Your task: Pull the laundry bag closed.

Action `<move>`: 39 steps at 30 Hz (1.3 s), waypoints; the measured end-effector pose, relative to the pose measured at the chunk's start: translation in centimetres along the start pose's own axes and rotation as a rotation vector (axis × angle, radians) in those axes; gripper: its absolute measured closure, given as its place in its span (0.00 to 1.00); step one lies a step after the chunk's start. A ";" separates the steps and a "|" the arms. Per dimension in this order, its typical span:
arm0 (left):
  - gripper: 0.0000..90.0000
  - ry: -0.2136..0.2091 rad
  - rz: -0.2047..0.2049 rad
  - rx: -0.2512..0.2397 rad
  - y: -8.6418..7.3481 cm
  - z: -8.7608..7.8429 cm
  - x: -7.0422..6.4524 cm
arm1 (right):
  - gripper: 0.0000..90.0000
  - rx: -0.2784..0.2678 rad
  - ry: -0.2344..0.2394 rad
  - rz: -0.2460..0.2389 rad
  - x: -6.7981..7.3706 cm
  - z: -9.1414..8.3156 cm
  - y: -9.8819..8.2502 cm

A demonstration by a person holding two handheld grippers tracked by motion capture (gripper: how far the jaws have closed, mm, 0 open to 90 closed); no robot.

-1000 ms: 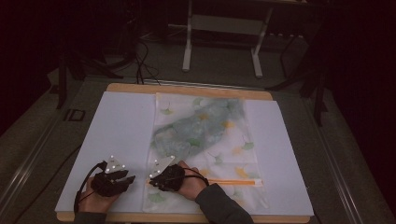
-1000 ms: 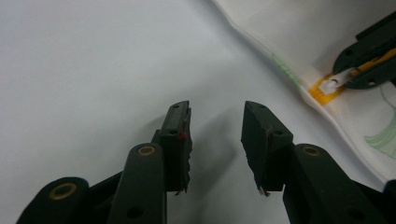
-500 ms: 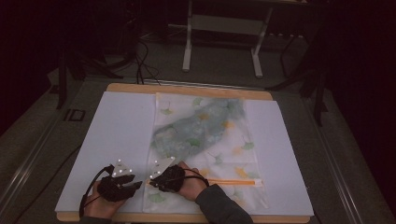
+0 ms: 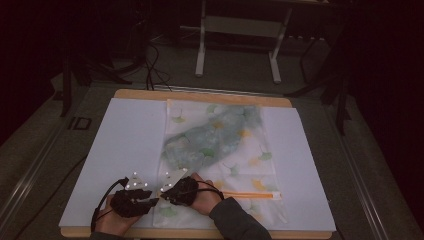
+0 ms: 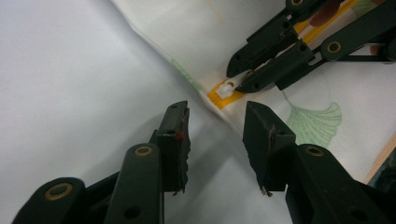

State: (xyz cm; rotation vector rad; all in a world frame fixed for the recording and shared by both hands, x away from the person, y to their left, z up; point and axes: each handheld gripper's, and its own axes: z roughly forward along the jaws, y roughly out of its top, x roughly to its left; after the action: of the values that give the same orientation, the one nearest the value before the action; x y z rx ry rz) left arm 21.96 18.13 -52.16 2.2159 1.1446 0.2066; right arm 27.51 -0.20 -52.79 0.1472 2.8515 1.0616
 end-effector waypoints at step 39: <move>0.97 -0.112 -0.011 -0.005 1.0 2.0 -0.3 | 0.94 -0.046 -0.020 -0.019 -0.5 -1.8 -0.1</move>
State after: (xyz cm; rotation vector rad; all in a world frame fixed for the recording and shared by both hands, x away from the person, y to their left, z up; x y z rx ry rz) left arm 23.26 16.53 -53.10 2.1873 1.0933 0.0795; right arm 27.74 -1.50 -51.41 0.1266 2.8029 1.1148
